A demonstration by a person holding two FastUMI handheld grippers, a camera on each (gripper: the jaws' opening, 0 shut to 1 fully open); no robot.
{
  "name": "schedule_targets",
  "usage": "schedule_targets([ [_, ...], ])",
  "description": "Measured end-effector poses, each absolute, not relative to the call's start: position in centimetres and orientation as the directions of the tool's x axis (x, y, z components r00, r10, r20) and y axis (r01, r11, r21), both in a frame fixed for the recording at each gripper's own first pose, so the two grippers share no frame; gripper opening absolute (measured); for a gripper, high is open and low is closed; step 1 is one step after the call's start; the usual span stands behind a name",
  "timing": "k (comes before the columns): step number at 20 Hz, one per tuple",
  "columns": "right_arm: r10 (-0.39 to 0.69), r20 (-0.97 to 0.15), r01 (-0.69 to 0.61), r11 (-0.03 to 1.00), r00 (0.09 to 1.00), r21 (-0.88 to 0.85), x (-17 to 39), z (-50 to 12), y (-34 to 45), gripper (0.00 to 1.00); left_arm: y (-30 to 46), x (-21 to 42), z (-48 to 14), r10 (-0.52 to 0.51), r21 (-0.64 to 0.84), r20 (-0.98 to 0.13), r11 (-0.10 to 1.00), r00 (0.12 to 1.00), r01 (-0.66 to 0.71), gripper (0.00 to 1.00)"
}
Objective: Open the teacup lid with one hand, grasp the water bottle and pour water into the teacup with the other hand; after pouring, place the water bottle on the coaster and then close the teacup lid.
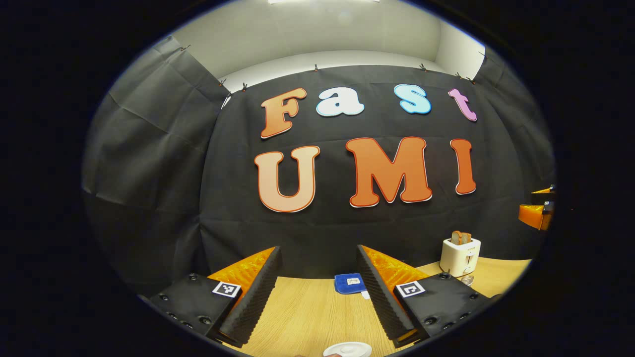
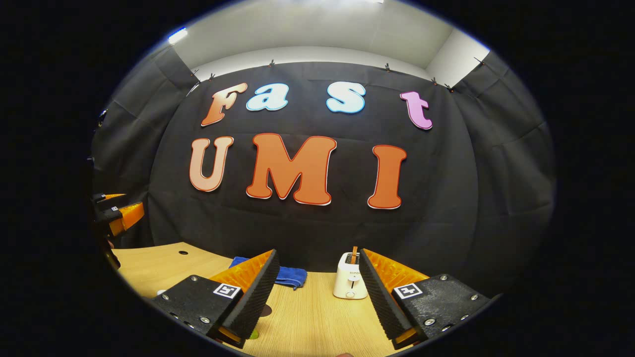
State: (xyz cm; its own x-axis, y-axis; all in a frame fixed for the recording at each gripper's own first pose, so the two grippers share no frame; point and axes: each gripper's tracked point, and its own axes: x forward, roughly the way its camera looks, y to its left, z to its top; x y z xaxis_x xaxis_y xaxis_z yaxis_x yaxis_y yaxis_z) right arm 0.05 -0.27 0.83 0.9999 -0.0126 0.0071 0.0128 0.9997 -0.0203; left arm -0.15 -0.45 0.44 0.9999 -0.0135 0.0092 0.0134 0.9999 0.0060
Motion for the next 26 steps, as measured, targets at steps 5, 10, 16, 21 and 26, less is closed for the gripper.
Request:
schedule_targets([
  [5,0.004,0.000,-0.004,1.000,1.000,-0.018,-0.1,0.5,0.1,0.96,-0.5,-0.2,0.3,-0.012,0.008,0.008,1.000,1.000,0.012,0.98],
  [10,0.031,-0.016,-0.031,1.000,0.999,-0.001,-0.1,-0.5,0.8,0.96,-0.4,-0.4,-1.3,-0.003,0.031,-0.043,1.000,0.999,0.004,0.98],
  [16,0.099,-0.090,-0.095,0.994,0.991,0.057,-0.3,-4.7,2.2,0.96,-1.1,-0.7,-4.0,-0.023,0.025,-0.089,0.999,0.996,0.025,0.98],
  [21,0.124,-0.113,-0.121,0.992,0.986,0.031,-0.5,-7.2,3.0,0.97,-2.2,-2.1,-7.9,-0.065,0.009,-0.150,0.998,0.987,0.067,0.96],
  [26,0.194,-0.157,-0.194,0.981,0.968,0.020,-1.7,-10.4,5.4,0.96,-3.0,-3.0,-11.3,-0.091,0.018,-0.209,0.995,0.974,0.096,0.98],
])
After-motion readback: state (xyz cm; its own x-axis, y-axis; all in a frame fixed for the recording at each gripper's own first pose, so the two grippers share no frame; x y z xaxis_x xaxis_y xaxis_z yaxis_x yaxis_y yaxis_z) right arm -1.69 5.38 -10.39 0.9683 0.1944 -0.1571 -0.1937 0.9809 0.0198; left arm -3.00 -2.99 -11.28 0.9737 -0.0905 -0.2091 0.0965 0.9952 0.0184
